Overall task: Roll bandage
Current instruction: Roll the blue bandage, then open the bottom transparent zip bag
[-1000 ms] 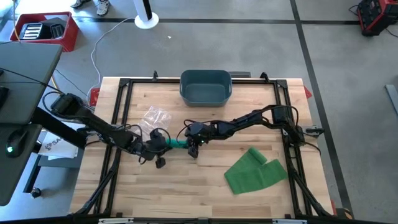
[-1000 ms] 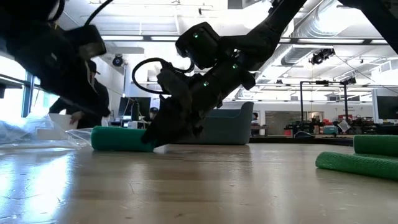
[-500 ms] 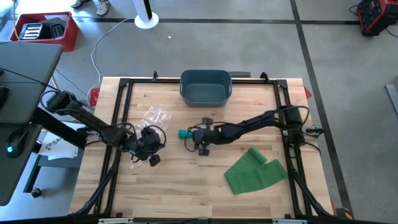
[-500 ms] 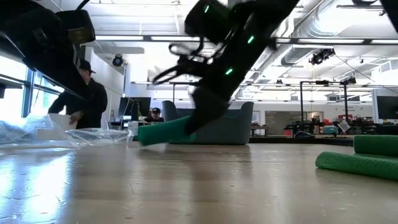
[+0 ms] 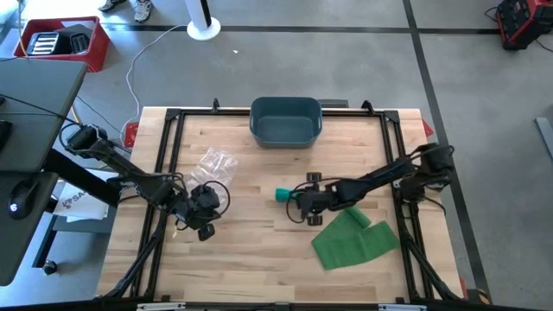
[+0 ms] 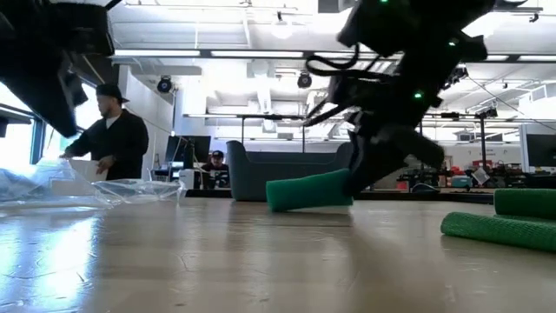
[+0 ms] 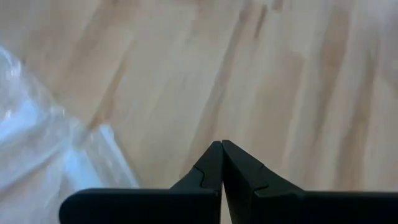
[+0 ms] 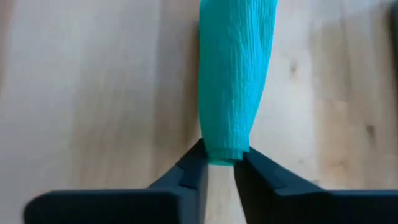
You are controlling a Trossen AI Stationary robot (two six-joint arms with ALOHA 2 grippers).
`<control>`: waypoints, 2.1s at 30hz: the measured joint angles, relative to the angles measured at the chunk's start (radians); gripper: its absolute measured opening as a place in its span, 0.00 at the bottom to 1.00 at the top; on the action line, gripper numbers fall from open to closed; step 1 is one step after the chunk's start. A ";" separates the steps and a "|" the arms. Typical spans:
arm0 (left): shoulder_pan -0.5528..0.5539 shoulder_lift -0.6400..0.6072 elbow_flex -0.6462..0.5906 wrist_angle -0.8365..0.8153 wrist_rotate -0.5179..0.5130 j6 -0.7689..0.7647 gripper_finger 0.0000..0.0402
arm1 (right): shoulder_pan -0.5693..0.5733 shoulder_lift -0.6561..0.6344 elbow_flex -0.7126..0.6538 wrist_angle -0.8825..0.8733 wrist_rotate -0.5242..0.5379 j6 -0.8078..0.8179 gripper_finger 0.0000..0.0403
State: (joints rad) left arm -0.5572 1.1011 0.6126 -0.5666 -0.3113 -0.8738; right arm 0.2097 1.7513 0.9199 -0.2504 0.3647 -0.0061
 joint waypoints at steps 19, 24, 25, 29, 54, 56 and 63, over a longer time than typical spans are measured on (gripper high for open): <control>-0.005 0.000 -0.151 -0.133 0.167 -0.416 0.00 | 0.100 -0.316 -0.001 0.073 0.049 -0.020 0.54; 0.055 0.012 -0.221 0.166 0.057 -0.324 0.00 | 0.120 -0.306 -0.001 0.122 0.079 -0.021 0.54; 0.077 0.017 -0.220 0.224 0.030 -0.279 0.00 | 0.119 -0.298 -0.001 0.136 0.073 -0.025 0.54; 0.163 0.039 -0.179 0.391 -0.028 -0.032 0.00 | 0.109 -0.257 -0.001 0.214 0.019 -0.064 0.54; -0.016 0.408 0.133 0.040 0.054 0.807 0.51 | 0.058 -0.220 -0.001 0.248 0.022 -0.011 0.54; -0.025 0.432 0.133 0.026 0.024 0.810 0.53 | 0.058 -0.220 -0.001 0.248 0.021 -0.009 0.54; -0.026 0.511 0.140 0.009 -0.006 0.764 0.39 | 0.058 -0.220 -0.001 0.248 0.015 0.009 0.54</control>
State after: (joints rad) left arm -0.5837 1.6124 0.7524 -0.5578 -0.3177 -0.1103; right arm 0.2680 1.5311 0.9188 -0.0026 0.3800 0.0034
